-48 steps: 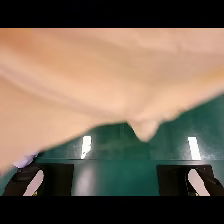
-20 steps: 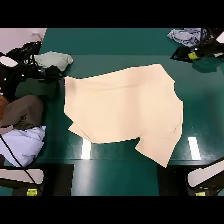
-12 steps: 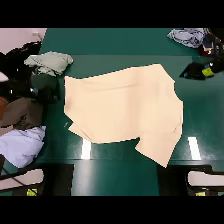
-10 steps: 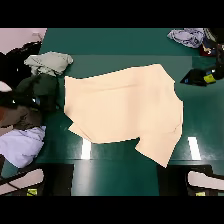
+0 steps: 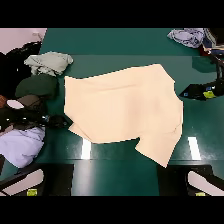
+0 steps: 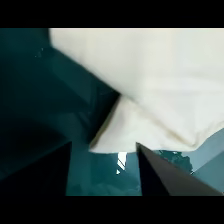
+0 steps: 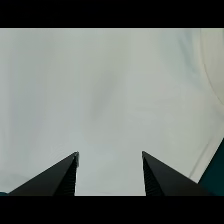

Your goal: Fold the shirts.

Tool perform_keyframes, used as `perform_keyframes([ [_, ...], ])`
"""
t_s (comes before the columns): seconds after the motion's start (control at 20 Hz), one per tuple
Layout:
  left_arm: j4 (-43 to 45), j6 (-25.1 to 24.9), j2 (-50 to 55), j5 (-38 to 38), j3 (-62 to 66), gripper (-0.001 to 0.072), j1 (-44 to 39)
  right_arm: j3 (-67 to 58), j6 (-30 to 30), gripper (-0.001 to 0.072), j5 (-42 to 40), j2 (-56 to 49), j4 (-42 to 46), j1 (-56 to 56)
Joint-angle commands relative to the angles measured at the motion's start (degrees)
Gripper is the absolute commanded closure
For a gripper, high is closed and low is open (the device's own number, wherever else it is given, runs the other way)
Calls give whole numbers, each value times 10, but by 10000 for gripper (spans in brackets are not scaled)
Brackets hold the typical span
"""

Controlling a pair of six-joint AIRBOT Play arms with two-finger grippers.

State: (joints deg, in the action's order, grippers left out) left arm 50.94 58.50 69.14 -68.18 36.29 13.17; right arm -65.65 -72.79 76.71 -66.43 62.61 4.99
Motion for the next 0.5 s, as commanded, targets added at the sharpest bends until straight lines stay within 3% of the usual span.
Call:
perform_keyframes([
  [0.0,17,16,-1,57,-10,220,-63,15,0,266,-1,21,0,0],
  [0.35,48,36,-1,-7,-10,222,-83,14,0,266,1,44,2,1],
  [0.4,59,37,-1,-7,-10,309,-83,14,0,266,1,44,2,1],
  [0.45,64,37,-1,-6,-10,460,-83,14,0,266,0,44,2,1],
])
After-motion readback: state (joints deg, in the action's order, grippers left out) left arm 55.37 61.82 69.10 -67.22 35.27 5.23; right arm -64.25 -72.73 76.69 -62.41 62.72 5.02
